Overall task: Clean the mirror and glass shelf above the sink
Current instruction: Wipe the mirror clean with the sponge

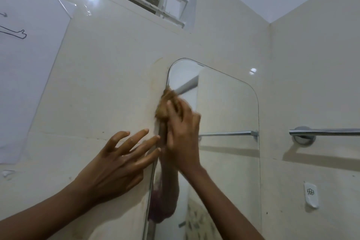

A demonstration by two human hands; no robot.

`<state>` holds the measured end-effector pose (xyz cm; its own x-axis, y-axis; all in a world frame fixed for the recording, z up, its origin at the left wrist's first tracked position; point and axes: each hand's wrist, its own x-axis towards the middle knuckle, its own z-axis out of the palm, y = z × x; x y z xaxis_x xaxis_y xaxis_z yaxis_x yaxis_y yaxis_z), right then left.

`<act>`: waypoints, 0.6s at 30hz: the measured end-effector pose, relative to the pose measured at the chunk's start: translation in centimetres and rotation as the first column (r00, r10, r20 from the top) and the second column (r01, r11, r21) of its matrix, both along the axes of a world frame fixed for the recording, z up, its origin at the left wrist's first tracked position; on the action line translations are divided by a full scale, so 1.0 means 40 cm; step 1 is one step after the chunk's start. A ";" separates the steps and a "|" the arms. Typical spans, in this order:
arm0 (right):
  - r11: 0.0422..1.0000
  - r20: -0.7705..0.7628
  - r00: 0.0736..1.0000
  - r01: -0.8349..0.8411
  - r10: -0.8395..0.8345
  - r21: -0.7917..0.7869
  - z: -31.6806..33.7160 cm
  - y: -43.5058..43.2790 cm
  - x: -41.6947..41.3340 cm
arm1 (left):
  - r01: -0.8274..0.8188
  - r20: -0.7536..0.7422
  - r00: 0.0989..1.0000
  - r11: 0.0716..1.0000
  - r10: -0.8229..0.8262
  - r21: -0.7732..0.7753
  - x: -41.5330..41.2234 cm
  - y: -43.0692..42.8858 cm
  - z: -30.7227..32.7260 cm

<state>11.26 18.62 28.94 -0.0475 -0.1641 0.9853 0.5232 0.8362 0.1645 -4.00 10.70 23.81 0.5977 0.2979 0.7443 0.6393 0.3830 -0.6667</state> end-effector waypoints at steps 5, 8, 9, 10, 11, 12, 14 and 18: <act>0.994 -0.075 0.992 0.100 -0.098 0.032 -0.071 0.113 0.129 | 0.043 -0.003 0.999 0.999 -0.043 0.014 0.006 -0.002 0.001; 0.937 -0.385 0.892 0.104 -0.236 -0.334 -0.065 0.260 0.290 | 0.062 -0.024 0.998 0.998 -0.062 0.012 0.008 -0.003 0.003; 0.883 -0.464 0.843 0.028 -0.273 -0.469 -0.073 0.290 0.337 | 0.063 -0.032 0.997 0.998 -0.063 0.013 0.008 -0.003 0.004; 0.808 -0.508 0.803 -0.058 -0.311 -0.586 -0.086 0.305 0.369 | 0.066 -0.038 0.997 0.998 -0.066 0.013 0.008 -0.002 0.004; 0.741 -0.518 0.786 -0.119 -0.337 -0.661 -0.106 0.309 0.383 | 0.071 -0.040 0.997 0.997 -0.071 0.015 0.007 -0.002 0.004; 0.712 -0.521 0.782 -0.146 -0.343 -0.687 -0.120 0.302 0.381 | 0.074 -0.042 0.996 0.997 -0.073 0.018 0.006 -0.002 0.004; 0.751 -0.522 0.797 -0.136 -0.305 -0.646 -0.149 0.258 0.335 | 0.079 -0.053 0.996 0.996 -0.077 0.032 0.006 -0.003 0.004; 0.897 -0.367 0.919 -0.037 -0.142 -0.440 -0.204 0.112 0.157 | 0.082 -0.059 0.995 0.996 -0.080 0.037 0.006 -0.004 0.003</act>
<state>17.52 23.09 20.79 0.3481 0.2709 0.8975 0.5146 0.7449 -0.4245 -3.76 10.56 23.94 0.6604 0.2180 0.7186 0.6307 0.3584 -0.6883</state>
